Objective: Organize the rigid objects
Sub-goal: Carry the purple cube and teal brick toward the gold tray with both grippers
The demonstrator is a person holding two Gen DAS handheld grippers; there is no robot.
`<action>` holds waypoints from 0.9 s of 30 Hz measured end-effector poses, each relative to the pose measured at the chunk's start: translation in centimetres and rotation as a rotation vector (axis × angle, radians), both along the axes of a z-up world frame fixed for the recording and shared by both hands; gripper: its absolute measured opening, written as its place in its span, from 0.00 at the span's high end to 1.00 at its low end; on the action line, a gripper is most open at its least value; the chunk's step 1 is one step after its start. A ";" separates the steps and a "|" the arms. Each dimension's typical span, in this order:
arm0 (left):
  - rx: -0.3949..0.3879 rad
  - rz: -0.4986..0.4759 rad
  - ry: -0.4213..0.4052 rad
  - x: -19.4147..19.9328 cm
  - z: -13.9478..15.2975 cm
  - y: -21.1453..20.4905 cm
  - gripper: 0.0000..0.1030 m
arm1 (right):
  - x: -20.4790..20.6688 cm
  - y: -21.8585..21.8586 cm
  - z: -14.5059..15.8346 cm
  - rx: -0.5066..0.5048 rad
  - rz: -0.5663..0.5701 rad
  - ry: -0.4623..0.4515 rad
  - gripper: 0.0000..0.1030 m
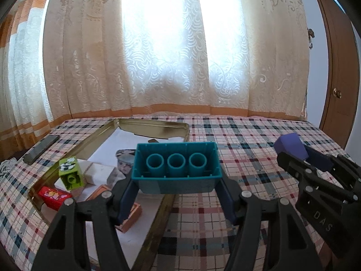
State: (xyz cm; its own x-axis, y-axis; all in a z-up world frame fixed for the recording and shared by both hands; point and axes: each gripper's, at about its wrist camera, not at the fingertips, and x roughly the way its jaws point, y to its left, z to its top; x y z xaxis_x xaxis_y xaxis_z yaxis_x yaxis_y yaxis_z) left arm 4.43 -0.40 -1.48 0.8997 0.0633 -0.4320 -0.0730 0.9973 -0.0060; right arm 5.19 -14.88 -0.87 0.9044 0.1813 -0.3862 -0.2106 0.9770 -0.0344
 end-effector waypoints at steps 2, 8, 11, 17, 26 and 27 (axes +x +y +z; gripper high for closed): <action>0.004 0.004 -0.004 -0.3 0.0 0.2 0.38 | -0.2 0.3 0.0 0.000 0.008 0.001 0.58; 0.002 0.020 -0.021 -1.1 0.1 1.1 0.38 | -0.7 1.2 0.0 -0.002 0.029 -0.005 0.58; 0.000 0.024 -0.023 -1.3 0.2 1.5 0.38 | -1.0 1.7 0.0 -0.005 0.040 -0.008 0.58; -0.009 0.039 -0.031 -1.8 0.2 2.4 0.38 | -1.4 2.6 0.0 -0.007 0.062 -0.005 0.58; 0.000 0.078 -0.032 -2.5 0.1 4.5 0.38 | -1.1 4.7 -0.3 -0.023 0.137 0.019 0.58; -0.002 0.081 -0.030 -2.5 0.1 4.8 0.38 | -1.1 4.9 -0.3 -0.023 0.143 0.020 0.58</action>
